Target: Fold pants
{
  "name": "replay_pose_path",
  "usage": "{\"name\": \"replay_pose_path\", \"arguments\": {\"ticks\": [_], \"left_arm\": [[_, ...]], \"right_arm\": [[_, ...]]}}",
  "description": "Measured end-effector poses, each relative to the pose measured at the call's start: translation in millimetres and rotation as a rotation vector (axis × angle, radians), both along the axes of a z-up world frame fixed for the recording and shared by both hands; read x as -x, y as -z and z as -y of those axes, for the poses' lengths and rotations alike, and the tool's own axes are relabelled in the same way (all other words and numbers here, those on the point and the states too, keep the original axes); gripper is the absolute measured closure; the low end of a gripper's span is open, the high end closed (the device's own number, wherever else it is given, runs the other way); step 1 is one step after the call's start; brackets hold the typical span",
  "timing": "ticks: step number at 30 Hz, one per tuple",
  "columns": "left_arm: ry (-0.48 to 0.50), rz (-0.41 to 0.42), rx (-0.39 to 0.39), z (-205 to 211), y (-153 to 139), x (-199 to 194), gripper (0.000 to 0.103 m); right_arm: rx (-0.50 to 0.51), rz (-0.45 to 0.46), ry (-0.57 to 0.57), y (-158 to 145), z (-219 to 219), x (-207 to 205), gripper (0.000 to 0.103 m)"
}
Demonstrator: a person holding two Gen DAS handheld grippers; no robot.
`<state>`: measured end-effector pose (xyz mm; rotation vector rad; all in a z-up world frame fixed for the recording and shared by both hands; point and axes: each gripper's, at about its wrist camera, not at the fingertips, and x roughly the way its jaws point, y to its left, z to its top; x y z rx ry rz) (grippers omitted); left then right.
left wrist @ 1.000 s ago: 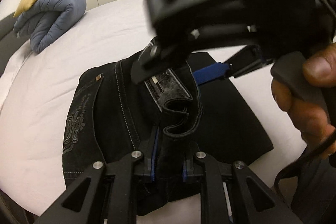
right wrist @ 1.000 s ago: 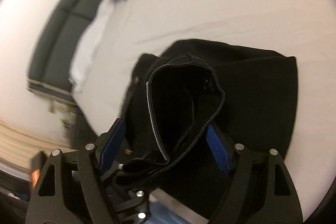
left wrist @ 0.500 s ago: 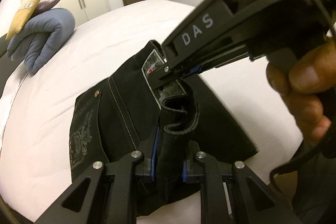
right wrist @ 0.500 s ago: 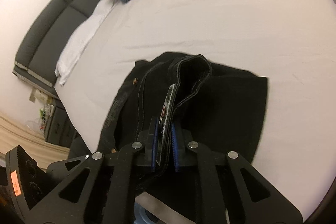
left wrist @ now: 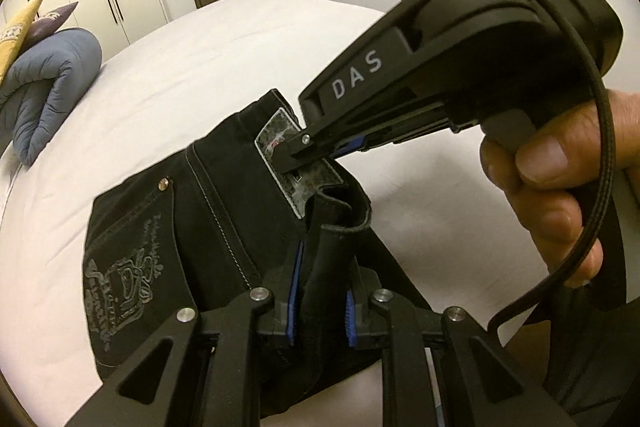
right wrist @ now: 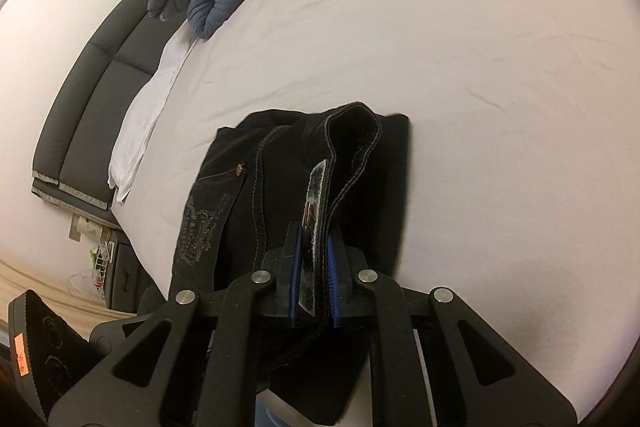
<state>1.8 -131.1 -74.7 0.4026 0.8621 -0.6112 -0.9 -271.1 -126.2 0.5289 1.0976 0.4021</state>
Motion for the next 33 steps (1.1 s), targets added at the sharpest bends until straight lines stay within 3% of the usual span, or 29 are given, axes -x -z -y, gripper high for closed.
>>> {"name": "replay_pose_path", "arguments": {"ticks": [6, 11, 14, 17, 19, 21, 24, 26, 28, 29, 32, 33], "left_arm": [[-0.001, -0.041, 0.012, 3.1, 16.6, -4.4, 0.085], [0.005, -0.032, 0.022, -1.8, 25.7, -8.9, 0.081], [0.002, -0.052, 0.055, -6.0, 32.8, -4.1, 0.065], [0.004, -0.114, 0.133, -23.9, 23.2, -3.3, 0.037], [-0.019, -0.099, 0.185, -47.1, 8.1, 2.4, 0.019], [-0.062, -0.104, 0.243, -77.9, -7.7, 2.3, 0.015], [-0.144, -0.125, 0.319, -123.9, -22.8, -8.9, 0.015], [-0.206, -0.148, 0.349, -152.7, -24.7, -25.2, 0.017], [-0.250, -0.191, 0.384, -169.4, -24.6, -35.3, 0.031], [-0.263, -0.204, 0.389, -174.7, -24.9, -40.2, 0.033], [-0.249, -0.245, 0.429, -183.9, -26.8, -49.9, 0.034], [-0.230, -0.279, 0.457, -184.6, -24.4, -56.0, 0.034]], "right_arm": [[-0.023, -0.032, 0.034, 34.4, -0.1, 2.2, 0.092], [-0.057, -0.041, 0.063, 42.9, 4.1, 7.6, 0.091], [-0.069, -0.055, 0.068, 53.8, 7.5, 6.3, 0.088], [-0.171, -0.052, 0.069, 65.3, 18.3, 8.1, 0.085], [-0.202, -0.057, 0.084, 63.4, 23.1, 13.6, 0.079], [-0.135, -0.057, 0.123, 54.9, 27.6, 20.7, 0.069], [-0.124, -0.040, 0.188, 36.4, 38.5, 32.7, 0.069], [-0.174, 0.006, 0.156, 17.3, 30.7, 34.7, 0.072], [-0.223, 0.060, 0.093, -2.1, 8.6, 30.3, 0.075], [-0.236, 0.072, 0.057, -7.7, -5.5, 25.5, 0.075], [-0.293, 0.027, -0.018, 3.9, -41.4, 7.0, 0.075], [-0.304, -0.032, -0.021, 22.9, -49.0, -0.7, 0.075]]}}
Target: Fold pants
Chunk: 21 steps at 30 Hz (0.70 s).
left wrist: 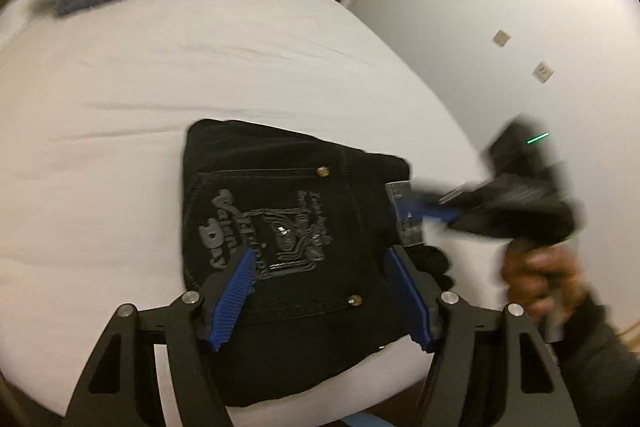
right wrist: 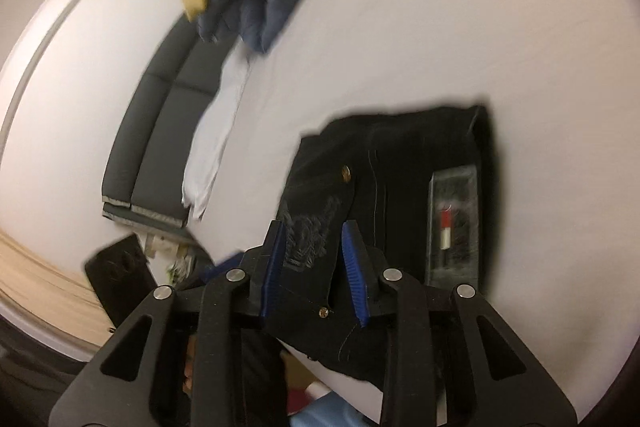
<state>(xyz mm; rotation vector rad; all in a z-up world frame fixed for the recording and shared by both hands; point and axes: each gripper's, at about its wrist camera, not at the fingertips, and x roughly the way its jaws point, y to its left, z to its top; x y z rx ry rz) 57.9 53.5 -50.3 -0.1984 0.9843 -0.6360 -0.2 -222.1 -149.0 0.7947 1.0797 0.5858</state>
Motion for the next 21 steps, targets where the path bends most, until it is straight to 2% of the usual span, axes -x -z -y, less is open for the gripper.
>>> {"name": "replay_pose_path", "arguments": {"ticks": [1, 2, 3, 5, 6, 8, 10, 12, 15, 16, 17, 18, 20, 21], "left_arm": [[0.032, -0.043, 0.040, -1.3, 5.0, -8.6, 0.034], [0.052, -0.087, 0.083, -3.8, 10.6, -17.6, 0.034], [0.073, -0.142, 0.132, -6.0, 16.9, -27.7, 0.034], [0.121, -0.234, 0.218, -4.4, 28.3, -44.8, 0.041], [0.140, -0.271, 0.252, -4.0, 35.0, -56.0, 0.048], [0.163, -0.295, 0.255, 0.8, 43.4, -78.5, 0.058], [0.176, -0.313, 0.254, 6.5, 50.2, -99.7, 0.082], [0.179, -0.333, 0.274, 11.0, 54.4, -120.4, 0.093], [0.201, -0.327, 0.245, 19.3, 56.3, -140.7, 0.094], [0.204, -0.342, 0.229, 20.3, 65.7, -147.7, 0.095], [0.204, -0.358, 0.198, 20.9, 77.4, -152.5, 0.102], [0.195, -0.373, 0.168, 18.7, 90.1, -154.4, 0.098], [0.172, -0.384, 0.250, 6.4, 101.6, -149.2, 0.098], [0.167, -0.365, 0.254, 3.5, 99.8, -144.8, 0.099]], "right_arm": [[0.009, -0.089, 0.008, 26.4, -2.3, -6.6, 0.081], [0.031, -0.163, 0.025, 50.0, 0.1, -10.7, 0.097], [0.017, -0.200, 0.048, 68.2, 6.5, -11.2, 0.103], [-0.176, -0.214, 0.099, 90.1, 26.1, -6.9, 0.103], [-0.168, -0.209, 0.109, 89.1, 29.6, -5.1, 0.103], [-0.104, -0.188, 0.086, 81.9, 26.6, -4.1, 0.103], [-0.086, -0.188, 0.073, 80.5, 23.9, -5.7, 0.103], [-0.081, -0.193, 0.072, 82.3, 20.7, -8.3, 0.103], [-0.068, -0.186, 0.069, 83.4, 17.8, -8.3, 0.103], [-0.069, -0.185, 0.068, 83.8, 19.0, -9.1, 0.103], [-0.069, -0.183, 0.067, 84.0, 22.1, -9.4, 0.103], [-0.064, -0.182, 0.066, 84.1, 21.0, -10.1, 0.103], [-0.052, -0.179, 0.063, 83.0, 23.5, -9.2, 0.103], [-0.042, -0.178, 0.063, 81.8, 23.4, -9.3, 0.103]]}}
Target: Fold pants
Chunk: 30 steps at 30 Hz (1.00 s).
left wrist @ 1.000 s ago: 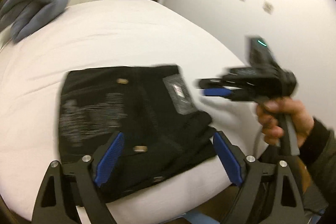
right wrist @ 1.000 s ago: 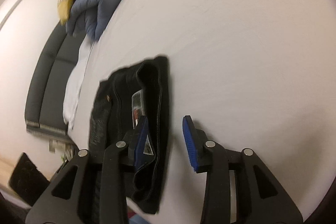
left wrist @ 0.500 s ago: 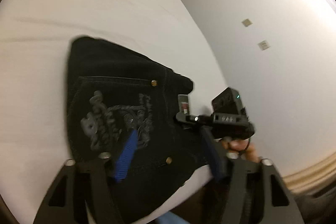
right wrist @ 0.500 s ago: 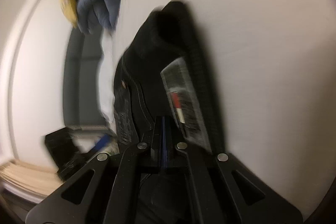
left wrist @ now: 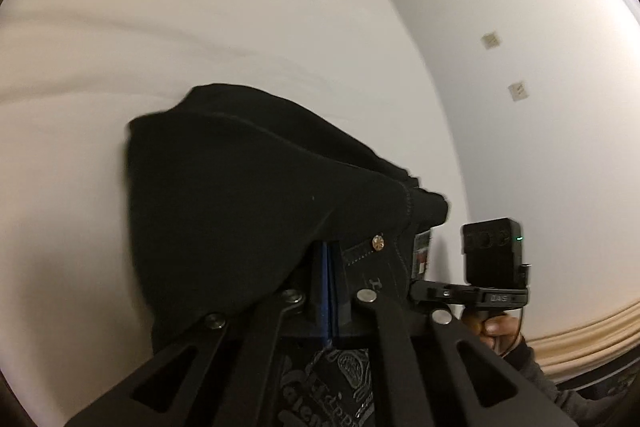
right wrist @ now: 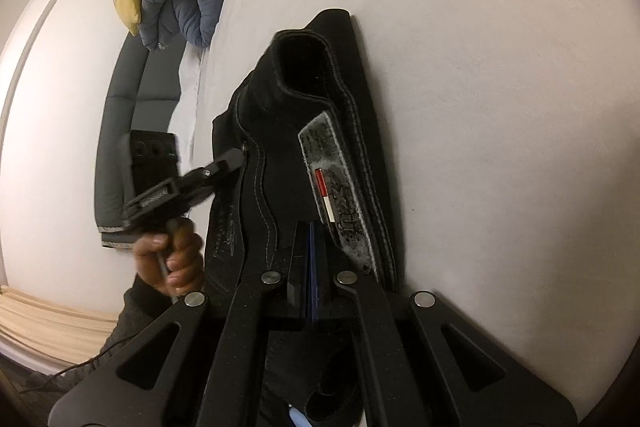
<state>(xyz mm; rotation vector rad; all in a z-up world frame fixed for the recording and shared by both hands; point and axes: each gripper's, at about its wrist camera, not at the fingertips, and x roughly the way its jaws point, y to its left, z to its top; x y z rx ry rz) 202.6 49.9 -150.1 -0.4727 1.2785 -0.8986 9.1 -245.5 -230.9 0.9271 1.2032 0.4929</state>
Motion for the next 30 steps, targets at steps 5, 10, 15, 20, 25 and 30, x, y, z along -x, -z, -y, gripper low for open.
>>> {"name": "replay_pose_path", "arguments": {"ticks": [5, 10, 15, 20, 25, 30], "left_arm": [[0.046, 0.075, -0.003, -15.0, -7.6, 36.9, 0.099], [0.032, 0.036, 0.084, -47.7, 4.2, 75.4, 0.099], [-0.003, 0.012, 0.160, -68.5, 9.1, 110.6, 0.099], [0.029, 0.031, 0.132, -63.0, 12.1, 139.6, 0.099], [0.046, 0.065, 0.036, -52.2, 10.9, 146.4, 0.099], [0.058, 0.096, -0.021, -46.6, 8.7, 148.2, 0.098]], "right_arm": [[0.016, 0.010, -0.008, -2.8, -1.4, -0.5, 0.103], [0.037, 0.016, -0.001, -6.7, -6.4, 2.6, 0.103], [0.040, 0.035, 0.011, -5.9, -8.1, 5.2, 0.103], [0.058, 0.025, 0.018, -9.4, -9.3, 3.0, 0.103], [0.037, 0.082, 0.058, -48.0, -24.8, 14.6, 0.096], [-0.157, 0.202, -0.005, -74.8, -84.9, 29.8, 0.096]]}}
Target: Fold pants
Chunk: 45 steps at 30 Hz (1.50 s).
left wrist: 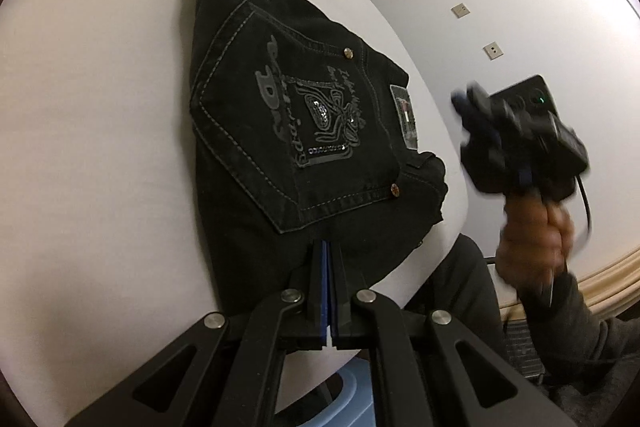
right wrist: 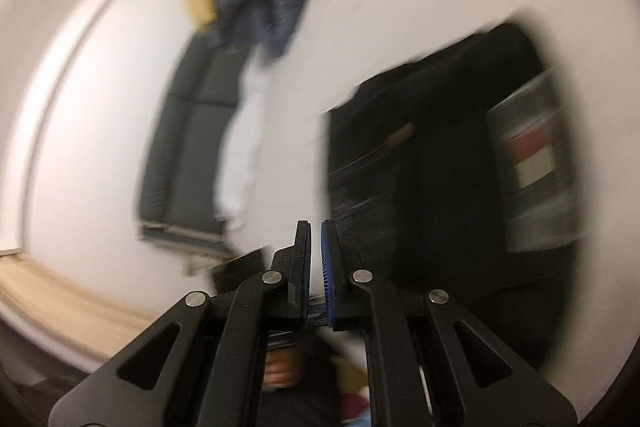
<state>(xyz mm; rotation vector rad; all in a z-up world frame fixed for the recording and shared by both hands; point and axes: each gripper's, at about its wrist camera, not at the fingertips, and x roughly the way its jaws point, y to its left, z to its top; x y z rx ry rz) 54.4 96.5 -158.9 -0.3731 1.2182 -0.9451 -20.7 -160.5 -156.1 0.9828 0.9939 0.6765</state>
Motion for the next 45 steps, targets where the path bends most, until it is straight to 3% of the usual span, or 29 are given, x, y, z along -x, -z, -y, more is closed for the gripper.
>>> {"name": "replay_pose_path", "arguments": {"ticks": [3, 4, 5, 7, 11, 16, 19, 21, 23, 26, 28, 32, 34, 37, 39, 42, 45], "left_arm": [[-0.009, 0.009, -0.015, 3.2, -1.5, 1.1, 0.098], [-0.008, 0.017, -0.027, 4.7, -2.4, 2.1, 0.098], [-0.006, 0.029, -0.042, 7.3, -3.9, 3.3, 0.098], [-0.002, 0.050, -0.071, 13.8, -8.5, 4.2, 0.098], [0.009, 0.072, -0.109, 19.1, -11.8, 4.4, 0.098], [-0.001, 0.078, -0.125, 16.0, -9.9, 6.8, 0.098], [-0.007, 0.074, -0.126, 20.1, -12.6, 4.0, 0.098], [-0.007, 0.083, -0.141, 24.4, -14.8, 4.8, 0.098], [-0.009, 0.087, -0.161, 27.0, -17.4, 4.5, 0.098], [-0.002, 0.110, -0.224, 35.8, -23.2, 6.2, 0.098], [0.003, 0.126, -0.271, 43.4, -26.1, 6.5, 0.098], [-0.007, 0.124, -0.324, 50.7, -27.6, 4.3, 0.098], [-0.007, 0.126, -0.342, 53.2, -28.5, 3.4, 0.098], [-0.007, 0.128, -0.359, 55.9, -28.7, 2.2, 0.098], [-0.006, 0.129, -0.362, 56.4, -28.1, 1.1, 0.098], [-0.009, 0.127, -0.360, 56.2, -27.9, -0.2, 0.098], [-0.018, 0.145, -0.363, 55.6, -30.0, 0.0, 0.098]], "right_arm": [[0.007, -0.053, -0.030, 37.2, -34.4, 15.8, 0.096], [-0.001, -0.097, 0.000, 55.6, -32.7, 20.5, 0.103], [0.002, -0.119, 0.054, 69.4, -24.3, 25.3, 0.103], [-0.100, -0.091, 0.157, 79.2, -0.3, 36.7, 0.103], [-0.067, -0.086, 0.213, 74.0, 23.0, 45.3, 0.103], [0.010, -0.168, 0.318, 64.4, 52.0, 64.8, 0.103], [0.153, -0.157, 0.418, 30.1, 81.6, 76.7, 0.103], [0.187, -0.121, 0.440, 7.2, 91.1, 75.1, 0.099], [0.165, -0.054, 0.387, -14.7, 84.5, 56.7, 0.099], [0.166, -0.010, 0.241, -21.9, 51.5, 5.9, 0.099], [0.153, 0.000, 0.160, -13.4, 26.3, -31.1, 0.099], [0.172, -0.070, -0.027, 23.6, -24.7, -95.7, 0.099], [0.220, -0.132, -0.057, 45.3, -33.7, -112.1, 0.103], [0.126, -0.136, -0.006, 52.6, -8.6, -119.7, 0.103], [0.178, -0.100, 0.099, 41.7, 21.4, -116.5, 0.103], [0.118, -0.111, 0.228, 41.6, 67.1, -103.6, 0.103], [0.157, -0.082, 0.318, 27.4, 96.1, -79.4, 0.099]]}}
